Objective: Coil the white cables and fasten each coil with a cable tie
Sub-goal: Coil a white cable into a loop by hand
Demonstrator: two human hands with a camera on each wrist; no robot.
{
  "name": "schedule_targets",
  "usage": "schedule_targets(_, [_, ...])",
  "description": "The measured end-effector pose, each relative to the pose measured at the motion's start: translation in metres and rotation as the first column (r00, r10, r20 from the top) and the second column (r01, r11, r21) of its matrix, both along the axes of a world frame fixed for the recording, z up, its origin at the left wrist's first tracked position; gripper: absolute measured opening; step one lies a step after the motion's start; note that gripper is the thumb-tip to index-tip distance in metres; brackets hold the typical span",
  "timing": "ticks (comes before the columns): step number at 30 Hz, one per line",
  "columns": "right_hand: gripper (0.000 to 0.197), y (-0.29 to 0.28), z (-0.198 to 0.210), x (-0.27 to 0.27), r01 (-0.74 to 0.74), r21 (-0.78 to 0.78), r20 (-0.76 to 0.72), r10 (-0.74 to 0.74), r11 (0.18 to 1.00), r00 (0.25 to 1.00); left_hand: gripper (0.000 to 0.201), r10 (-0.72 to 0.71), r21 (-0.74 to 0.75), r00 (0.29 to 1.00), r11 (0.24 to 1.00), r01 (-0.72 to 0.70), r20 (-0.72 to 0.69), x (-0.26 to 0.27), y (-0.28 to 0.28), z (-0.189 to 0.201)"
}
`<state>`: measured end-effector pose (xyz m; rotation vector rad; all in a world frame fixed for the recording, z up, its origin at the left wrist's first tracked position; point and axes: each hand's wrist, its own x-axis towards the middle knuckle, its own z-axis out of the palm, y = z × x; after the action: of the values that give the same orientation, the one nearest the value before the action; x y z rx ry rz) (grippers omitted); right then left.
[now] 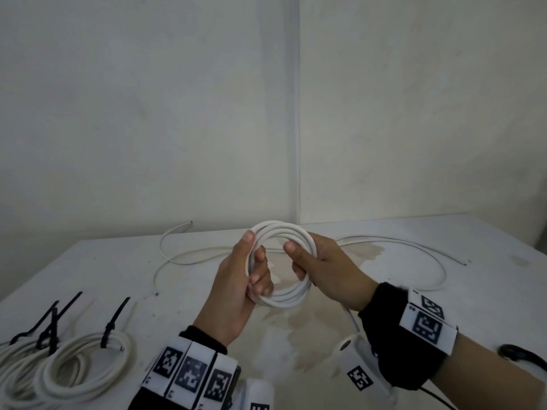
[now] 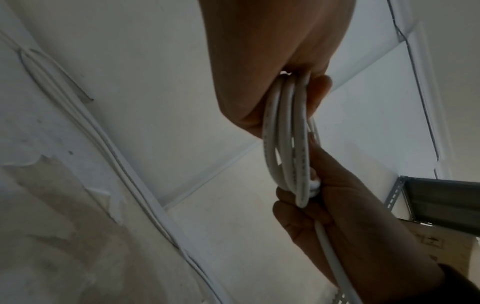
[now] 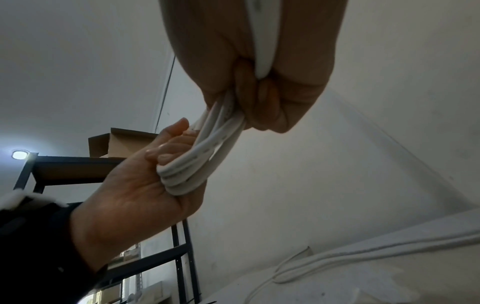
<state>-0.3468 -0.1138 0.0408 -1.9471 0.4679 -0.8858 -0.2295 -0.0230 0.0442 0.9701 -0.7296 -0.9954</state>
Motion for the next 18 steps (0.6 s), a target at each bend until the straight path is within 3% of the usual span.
schedule_targets(2, [0.027,-0.002,0.002,0.0,0.017,-0.033,-0.029,-0.018,0.999,0.999,0.039,0.024,0.013,0.999,1.0,-0.025,0.047,0.0,0.0,-0.003])
schedule_targets(6, [0.024,-0.01,0.004,-0.002,0.016,-0.119,-0.171,-0.036,0.993,0.985,0.042,0.071,0.055,0.956,0.994,-0.09,0.285,0.005,0.003,-0.016])
schedule_targets(11, [0.025,-0.014,0.006,-0.011,-0.086,-0.211,-0.353,0.006,0.974,0.935,0.06,-0.186,0.211,0.931,0.97,0.123,0.314,0.02,0.007,-0.013])
schedule_targets(15, [0.024,-0.012,0.009,-0.011,-0.169,-0.25,-0.499,0.022,0.954,0.866,0.076,-0.279,0.335,0.891,0.929,0.156,0.358,0.02,0.002,0.0])
schedule_targets(18, [0.02,-0.013,0.011,-0.011,-0.184,-0.266,-0.52,0.02,0.946,0.854,0.066,-0.163,0.3,0.883,0.954,0.026,0.441,0.003,-0.001,-0.002])
